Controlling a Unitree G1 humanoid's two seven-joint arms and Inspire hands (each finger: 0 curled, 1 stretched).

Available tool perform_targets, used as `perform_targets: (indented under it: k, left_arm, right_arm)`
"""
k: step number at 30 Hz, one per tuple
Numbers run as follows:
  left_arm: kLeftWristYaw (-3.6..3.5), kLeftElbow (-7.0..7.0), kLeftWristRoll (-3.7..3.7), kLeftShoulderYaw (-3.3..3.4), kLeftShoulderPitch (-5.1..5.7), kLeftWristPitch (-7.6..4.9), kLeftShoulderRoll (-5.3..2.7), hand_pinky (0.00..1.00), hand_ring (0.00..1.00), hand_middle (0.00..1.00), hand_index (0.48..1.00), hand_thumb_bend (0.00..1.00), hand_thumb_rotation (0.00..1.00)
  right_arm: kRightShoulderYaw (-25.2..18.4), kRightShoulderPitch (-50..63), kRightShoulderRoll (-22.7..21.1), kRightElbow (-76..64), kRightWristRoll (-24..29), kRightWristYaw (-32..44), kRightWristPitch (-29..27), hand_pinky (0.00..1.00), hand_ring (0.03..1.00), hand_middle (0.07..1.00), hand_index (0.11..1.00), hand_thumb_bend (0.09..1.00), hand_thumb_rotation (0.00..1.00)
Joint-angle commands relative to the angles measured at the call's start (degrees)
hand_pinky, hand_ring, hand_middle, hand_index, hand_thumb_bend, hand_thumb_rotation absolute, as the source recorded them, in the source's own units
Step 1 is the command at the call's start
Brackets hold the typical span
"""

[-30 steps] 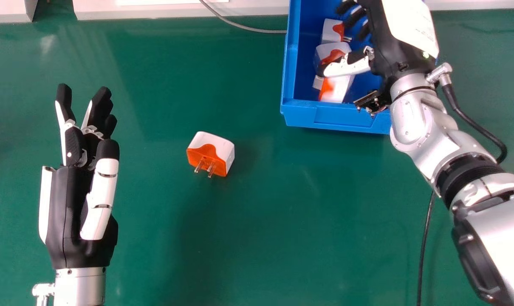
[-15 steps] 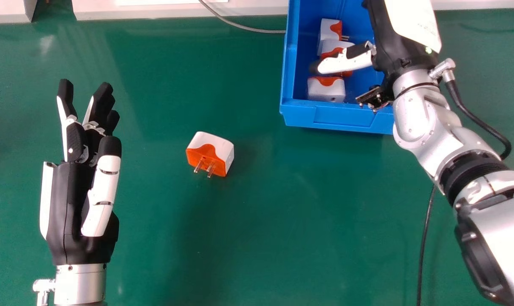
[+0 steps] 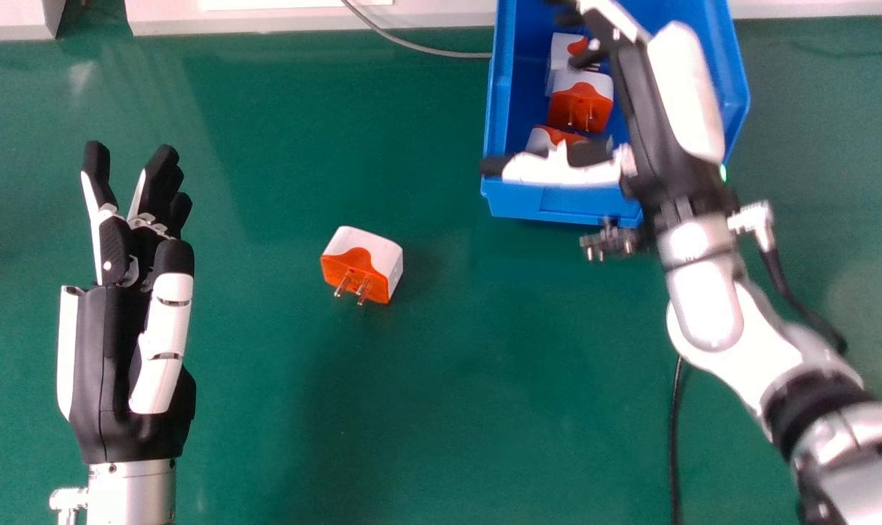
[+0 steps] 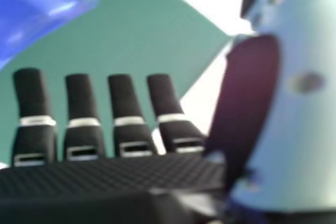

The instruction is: Pick all objects and put in blue box

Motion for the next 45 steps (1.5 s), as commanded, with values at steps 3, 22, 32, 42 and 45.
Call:
perform_targets:
  k: [3, 22, 32, 42, 45]
  left_arm:
    - [0.80, 0.09, 0.79, 0.29, -0.30, -2.32, -0.55, 0.99, 0.98, 0.97, 0.934, 0.35, 0.65]
    - [2.55, 1.33, 2.39, -0.38, -0.92, -2.75, -0.83, 1.00, 0.99, 0.98, 0.942, 0.35, 0.66]
    - [2.97, 0.64, 2.63, -1.10, -0.49, -2.40, -0.67, 1.00, 0.99, 0.98, 0.942, 0.34, 0.65]
    - [2.31, 0.84, 2.08, -1.49, -0.40, -2.63, -0.70, 1.00, 0.99, 0.98, 0.939, 0.34, 0.65]
    - [2.15, 0.62, 1.83, -1.51, -0.23, -2.58, -0.68, 1.00, 0.99, 0.98, 0.938, 0.34, 0.65]
  right_arm:
    - [-0.6, 9.4, -0.4, -8.8, 2.0, 2.8, -7.3, 0.58, 0.755, 0.795, 0.771, 1.000, 0.29]
    - [-0.4, 22.2, 3.8, -24.1, -4.6, 6.2, -5.1, 0.60, 0.735, 0.787, 0.778, 1.000, 0.36]
    - [2.5, 14.5, 5.7, -15.1, -5.4, 9.0, -1.3, 0.69, 0.789, 0.826, 0.822, 1.000, 0.37]
    - [5.0, 5.4, 9.9, -4.0, -4.8, 9.7, 4.5, 0.71, 0.821, 0.854, 0.845, 1.000, 0.37]
    - [5.4, 3.4, 10.6, -2.0, -4.9, 9.2, 5.5, 0.72, 0.826, 0.857, 0.849, 1.000, 0.37]
